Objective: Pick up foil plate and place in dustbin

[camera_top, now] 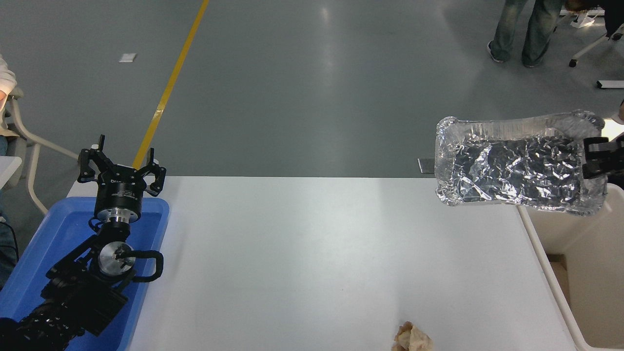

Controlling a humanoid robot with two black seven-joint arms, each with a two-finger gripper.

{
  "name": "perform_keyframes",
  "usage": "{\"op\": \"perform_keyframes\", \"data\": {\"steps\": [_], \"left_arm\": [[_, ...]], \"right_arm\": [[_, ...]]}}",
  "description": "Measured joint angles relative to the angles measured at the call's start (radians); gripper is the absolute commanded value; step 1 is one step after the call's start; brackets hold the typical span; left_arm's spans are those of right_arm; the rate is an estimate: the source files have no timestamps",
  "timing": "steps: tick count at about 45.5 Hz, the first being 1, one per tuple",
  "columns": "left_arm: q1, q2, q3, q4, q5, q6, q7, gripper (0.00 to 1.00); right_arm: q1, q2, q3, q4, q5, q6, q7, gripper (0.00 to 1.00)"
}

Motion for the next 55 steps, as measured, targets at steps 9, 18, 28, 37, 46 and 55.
{"op": "perform_keyframes", "data": {"steps": [9,18,28,37,46,55], "left_arm": [[0.000,0.000,0.000,0.000,0.000,0.000,0.000,0.99],[0.000,0.000,-0.001,0.000,-0.001,0.000,0.000,0.99],[0.000,0.000,-0.001,0.000,-0.001,0.000,-0.001,0.99],[0.000,0.000,-0.002,0.000,-0.002,0.000,-0.001,0.99],[0.000,0.000,-0.002,0.000,-0.001,0.000,-0.001,0.99],[0.000,0.000,-0.002,0.000,-0.002,0.000,-0.001,0.99]], "right_arm": [[-0.017,-0.079,-0.045,-0.103,-0.141,0.006,0.019,0.00],[-0.144,-0.259,-0.029,-0.324,-0.328,-0.027,0.038,0.00],[-0.527,-0.407,0.125,-0.590,-0.393,-0.207,0.058,0.00],[-1.057,-0.405,0.459,-0.774,-0.252,-0.351,0.061,0.00],[-1.553,-0.248,0.790,-1.029,-0.027,-0.444,0.056,0.00],[-1.854,-0.062,0.954,-1.268,0.222,-0.488,0.046,0.00]]}}
